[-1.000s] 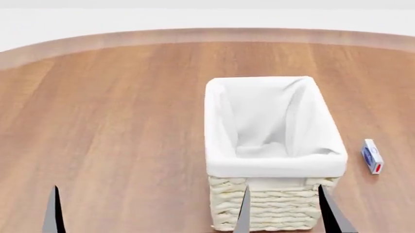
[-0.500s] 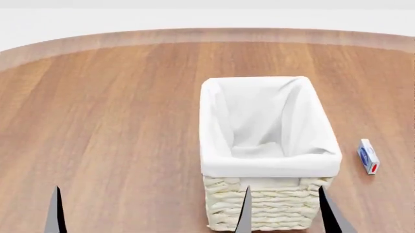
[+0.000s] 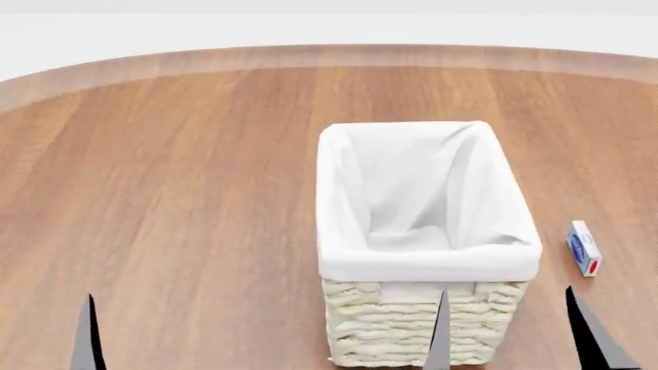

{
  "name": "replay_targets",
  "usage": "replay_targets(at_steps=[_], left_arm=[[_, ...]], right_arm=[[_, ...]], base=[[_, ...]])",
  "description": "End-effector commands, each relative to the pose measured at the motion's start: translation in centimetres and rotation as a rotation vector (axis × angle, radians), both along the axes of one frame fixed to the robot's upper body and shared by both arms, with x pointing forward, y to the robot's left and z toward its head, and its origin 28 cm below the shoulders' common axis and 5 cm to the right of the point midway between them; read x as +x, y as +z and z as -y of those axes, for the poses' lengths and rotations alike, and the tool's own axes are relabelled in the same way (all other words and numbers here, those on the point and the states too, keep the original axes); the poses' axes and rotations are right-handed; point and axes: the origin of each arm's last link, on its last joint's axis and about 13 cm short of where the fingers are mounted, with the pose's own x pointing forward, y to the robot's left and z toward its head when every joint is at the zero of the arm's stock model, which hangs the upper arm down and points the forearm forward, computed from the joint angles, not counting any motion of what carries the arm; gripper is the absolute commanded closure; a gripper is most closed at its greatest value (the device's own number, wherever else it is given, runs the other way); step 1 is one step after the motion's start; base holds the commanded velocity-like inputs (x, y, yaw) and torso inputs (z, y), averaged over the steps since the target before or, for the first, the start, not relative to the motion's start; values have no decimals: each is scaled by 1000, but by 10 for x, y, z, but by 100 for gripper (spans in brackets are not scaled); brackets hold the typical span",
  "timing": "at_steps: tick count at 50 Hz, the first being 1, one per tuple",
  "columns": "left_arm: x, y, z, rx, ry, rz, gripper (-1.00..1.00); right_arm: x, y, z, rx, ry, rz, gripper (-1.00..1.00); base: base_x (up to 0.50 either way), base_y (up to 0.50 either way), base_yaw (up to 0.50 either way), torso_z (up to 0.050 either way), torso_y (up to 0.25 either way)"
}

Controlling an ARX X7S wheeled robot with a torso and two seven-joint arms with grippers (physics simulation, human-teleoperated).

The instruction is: Pick up the alphabet soup and put it in the basket.

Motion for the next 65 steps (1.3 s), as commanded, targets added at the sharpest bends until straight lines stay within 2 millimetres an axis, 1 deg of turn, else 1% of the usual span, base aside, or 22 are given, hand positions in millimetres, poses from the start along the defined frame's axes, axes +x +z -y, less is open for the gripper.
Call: replay_targets(at_steps=[1, 4, 6, 7, 9, 13, 17, 18, 22, 23, 25, 32, 34, 37, 46, 55, 61, 65], left_arm=[[4, -4, -1, 20, 25, -13, -100], [5, -7, -1, 22, 26, -20, -100], [5, -7, -1, 24, 26, -23, -100], [5, -6, -1, 27, 28, -22, -100], [5, -6, -1, 29, 30, -23, -100], [6, -8, -2, 32, 36, -27, -100], [6, -7, -1, 37, 37, -26, -100], [6, -7, -2, 37, 40, -25, -100], [8, -9, -4, 34, 43, -30, -100], [8, -9, -4, 34, 43, -30, -100], [8, -10, -4, 33, 44, -29, -100], [9, -12, -5, 29, 48, -34, -100], [10, -11, -5, 32, 47, -35, -100], [10, -12, -5, 33, 48, -37, -100], [10, -12, -5, 31, 51, -38, -100], [10, -13, -6, 33, 53, -39, -100], [10, -14, -5, 33, 52, -40, -100], [10, -13, -5, 31, 51, -40, -100]], right_arm=[[-11, 7, 35, -96, -79, -35, -100], [-19, 7, 46, -101, -93, -53, -100], [-24, 7, 51, -16, -51, -69, -100], [-28, 7, 58, -16, -82, -70, -100], [-33, 6, 64, 17, -83, -87, -100], [-45, -1, 75, 3, -101, -129, -100], [-55, -7, 81, 10, -117, -164, -100], [-61, -11, 82, -13, -130, -175, -100], [-72, -18, 85, -12, -147, -171, -100], [-72, -18, 85, -12, -147, -171, -100], [-78, -29, 86, 8, -163, -171, -100], [-82, -46, 84, -11, -177, -172, -100], [-83, -54, 82, -24, -188, -177, -100], [-84, -60, 82, -28, -197, -174, -100], [-91, -84, 82, 28, -235, -192, -100], [-104, -96, 81, 62, -259, -201, -100], [-103, -104, 78, 57, -270, -202, -100], [-101, -111, 78, 54, -310, -194, -100]], base=[[0, 0, 0, 0, 0], [0, 0, 0, 0, 0], [0, 0, 0, 0, 0], [0, 0, 0, 0, 0], [0, 0, 0, 0, 0], [0, 0, 0, 0, 0], [0, 0, 0, 0, 0], [0, 0, 0, 0, 0], [0, 0, 0, 0, 0], [0, 0, 0, 0, 0], [0, 0, 0, 0, 0], [0, 0, 0, 0, 0], [0, 0, 0, 0, 0], [0, 0, 0, 0, 0], [0, 0, 0, 0, 0], [0, 0, 0, 0, 0], [0, 0, 0, 0, 0], [0, 0, 0, 0, 0]])
